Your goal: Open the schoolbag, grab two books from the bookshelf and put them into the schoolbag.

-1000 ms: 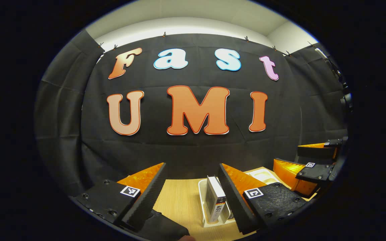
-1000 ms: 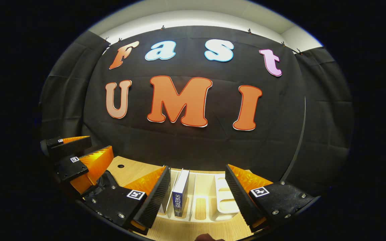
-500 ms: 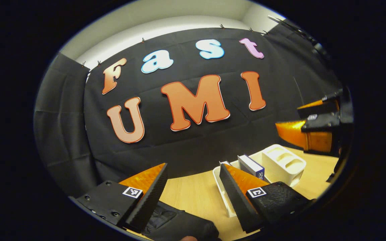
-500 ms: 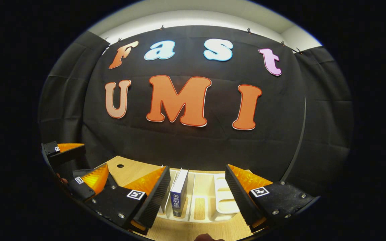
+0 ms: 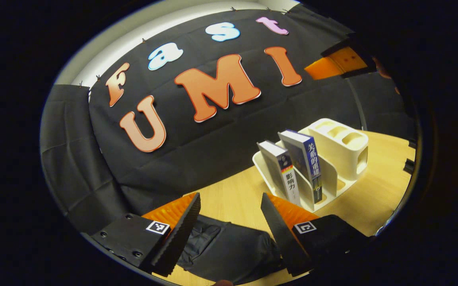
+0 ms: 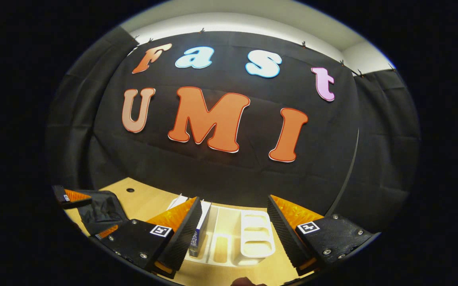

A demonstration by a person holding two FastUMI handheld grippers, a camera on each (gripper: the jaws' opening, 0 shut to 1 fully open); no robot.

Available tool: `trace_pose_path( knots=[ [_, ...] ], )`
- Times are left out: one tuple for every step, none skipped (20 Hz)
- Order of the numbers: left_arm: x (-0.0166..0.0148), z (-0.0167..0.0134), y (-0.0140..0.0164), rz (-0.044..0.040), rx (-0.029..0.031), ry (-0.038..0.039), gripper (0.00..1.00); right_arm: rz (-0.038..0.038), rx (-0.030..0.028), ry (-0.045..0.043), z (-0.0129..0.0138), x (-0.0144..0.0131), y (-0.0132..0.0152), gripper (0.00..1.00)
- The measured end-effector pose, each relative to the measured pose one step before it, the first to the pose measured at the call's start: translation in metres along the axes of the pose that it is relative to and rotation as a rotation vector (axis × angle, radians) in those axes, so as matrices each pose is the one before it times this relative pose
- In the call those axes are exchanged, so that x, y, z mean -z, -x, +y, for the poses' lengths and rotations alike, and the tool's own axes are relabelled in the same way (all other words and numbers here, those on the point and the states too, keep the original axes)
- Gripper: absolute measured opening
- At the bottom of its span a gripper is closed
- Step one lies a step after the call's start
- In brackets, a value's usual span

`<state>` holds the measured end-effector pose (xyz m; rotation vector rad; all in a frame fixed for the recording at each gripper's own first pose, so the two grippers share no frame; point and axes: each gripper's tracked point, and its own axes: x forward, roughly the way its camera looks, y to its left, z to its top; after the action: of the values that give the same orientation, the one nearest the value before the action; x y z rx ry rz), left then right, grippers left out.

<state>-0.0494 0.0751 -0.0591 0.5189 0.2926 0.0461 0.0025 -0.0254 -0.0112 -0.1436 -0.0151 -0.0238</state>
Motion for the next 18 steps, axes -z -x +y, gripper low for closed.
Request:
trace_pose_path(
  knots=[
    [0.00458,0.00324,0.00366,0.00888,-0.00074,-0.0168,0.98,-0.0123,-0.01052,0.00362,0.00215,-0.0021,-0.00144,0.98],
    [0.00086,0.00047,0.00165,-0.00522,0.00677,-0.00796,0.98,-0.00608,0.00371,0.01158,-0.00369,-0.00257,-0.00103,0.98],
    [0.0044,-0.00199,-0.00161,0.01521,0.00454,-0.0132,0.97,-0.0051,-0.0005,0.00836,-0.00098,-0.00145,-0.00035,0.99],
    [0.00779,0.00074,0.00192,0.01597,0.00487,-0.01475,0.97,-0.00238,0.00784,0.00672,-0.00208,-0.00057,-0.00197,0.99],
    [0.00667,-0.00191,0.00119,0.02579,0.01033,-0.01759,0.97,0.00065,0.00402,0.00094,-0.00122,0.00031,-0.00055,0.99],
    [0.00611,-0.00015,0.00265,0.0177,0.00664,-0.01492,0.97,0.00039,0.00483,0.00337,0.00025,-0.00027,-0.00145,0.99],
    [0.00563,-0.0008,0.00051,0.02354,0.00677,-0.02077,0.98,0.00377,0.00715,0.00455,-0.00205,0.00102,-0.00047,0.99],
    [0.00749,-0.00014,0.00095,0.01938,0.00455,-0.02119,0.98,0.00142,0.00698,0.00391,-0.00114,0.00061,-0.00119,0.99],
    [0.00527,-0.00104,-0.00017,0.01918,0.0021,-0.02561,0.98,0.00415,0.00835,0.00073,-0.00192,0.0011,0.00032,1.0],
    [0.00745,-0.00099,-0.00148,0.02403,0.00401,-0.02365,0.98,0.00158,-0.00335,-0.00162,-0.00025,-0.00009,-0.00119,1.0],
    [0.0046,-0.0011,-0.00103,0.01035,0.00514,-0.01954,0.98,0.00099,0.00607,0.00119,-0.00158,0.00024,-0.00097,0.99],
    [0.00709,-0.00217,-0.00226,0.0237,0.00625,-0.01941,0.98,0.00002,-0.00373,0.00056,0.0005,0.00059,-0.00013,1.0],
    [0.00378,-0.00164,-0.00099,0.01067,0.00227,-0.01622,0.97,-0.00091,0.00373,0.00339,-0.00184,-0.0001,-0.00079,1.0],
    [0.00761,-0.0048,-0.00272,0.02306,0.0055,-0.01692,0.97,0.00214,0.00236,0.00099,-0.00157,0.00077,-0.00015,1.0],
    [0.00407,-0.00283,-0.00189,0.01599,0.00522,-0.01668,0.97,0.00001,-0.00115,-0.00358,-0.00162,0.00009,-0.00162,1.0],
    [0.00689,-0.00249,-0.00475,0.02027,0.0072,-0.01304,0.97,-0.00191,0.00259,-0.00432,-0.00362,-0.00027,-0.002,1.0],
    [0.00335,-0.00123,-0.00251,0.01707,0.00585,-0.00819,0.97,-0.00259,-0.00248,-0.00286,-0.00145,-0.00003,-0.00148,1.0],
    [0.00634,-0.0015,-0.00314,0.01953,0.00473,-0.00623,0.97,-0.00302,0.00394,0.00036,-0.00289,-0.0004,-0.00136,1.0]
  ],
)
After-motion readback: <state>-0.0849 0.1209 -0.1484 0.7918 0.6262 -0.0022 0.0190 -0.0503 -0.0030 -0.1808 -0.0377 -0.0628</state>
